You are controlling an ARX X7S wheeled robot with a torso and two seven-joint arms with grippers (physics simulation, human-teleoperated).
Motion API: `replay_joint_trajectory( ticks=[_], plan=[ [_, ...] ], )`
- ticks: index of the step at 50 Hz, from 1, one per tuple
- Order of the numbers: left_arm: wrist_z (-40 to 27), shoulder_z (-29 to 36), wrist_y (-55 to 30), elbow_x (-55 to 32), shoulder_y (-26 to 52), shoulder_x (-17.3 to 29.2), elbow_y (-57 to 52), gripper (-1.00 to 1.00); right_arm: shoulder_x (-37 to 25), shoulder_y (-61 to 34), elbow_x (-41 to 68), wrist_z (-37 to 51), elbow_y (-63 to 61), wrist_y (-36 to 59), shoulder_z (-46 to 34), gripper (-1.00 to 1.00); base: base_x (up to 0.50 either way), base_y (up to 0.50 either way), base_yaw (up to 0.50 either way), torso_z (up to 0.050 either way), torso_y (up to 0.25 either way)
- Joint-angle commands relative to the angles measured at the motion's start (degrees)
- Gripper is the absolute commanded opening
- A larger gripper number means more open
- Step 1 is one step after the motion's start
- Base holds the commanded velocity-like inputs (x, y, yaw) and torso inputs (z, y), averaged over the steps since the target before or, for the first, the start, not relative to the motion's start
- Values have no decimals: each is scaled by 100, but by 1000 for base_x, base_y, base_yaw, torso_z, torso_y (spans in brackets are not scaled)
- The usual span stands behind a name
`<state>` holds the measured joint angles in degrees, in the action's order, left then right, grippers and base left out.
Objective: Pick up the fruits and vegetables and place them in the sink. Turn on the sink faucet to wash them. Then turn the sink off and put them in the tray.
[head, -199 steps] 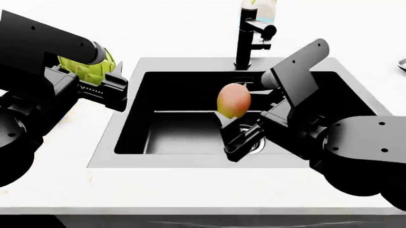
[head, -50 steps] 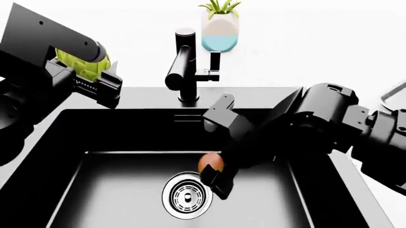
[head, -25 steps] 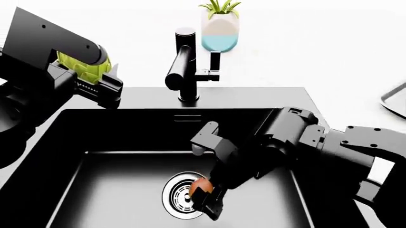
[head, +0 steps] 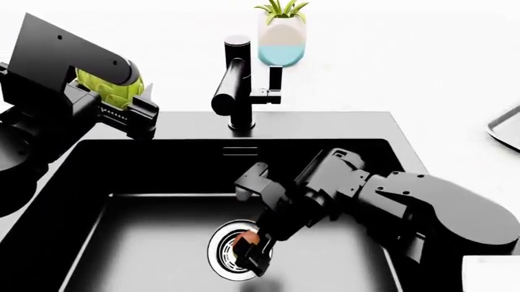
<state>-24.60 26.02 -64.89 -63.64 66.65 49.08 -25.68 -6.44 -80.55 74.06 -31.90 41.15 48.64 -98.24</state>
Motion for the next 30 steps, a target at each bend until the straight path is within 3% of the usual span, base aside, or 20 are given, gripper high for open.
replay_joint_trajectory(
  ticks=[1, 11, 30],
  plan=[
    [-65, -34, 65, -2, -19, 29, 20, -100, 191, 66, -201, -300, 312, 38, -151, 100, 0, 0, 0, 0, 0],
    [-72, -20, 109, -8, -111, 48, -6, -100, -345, -195, 88, 229, -810, 349, 20, 100, 0, 0, 0, 0, 1],
    [3, 627, 337, 481, -550, -450, 221, -100, -2608, -1069, 1635, 2782, -4294, 989, 976, 100, 0, 0, 0, 0, 0]
  ],
)
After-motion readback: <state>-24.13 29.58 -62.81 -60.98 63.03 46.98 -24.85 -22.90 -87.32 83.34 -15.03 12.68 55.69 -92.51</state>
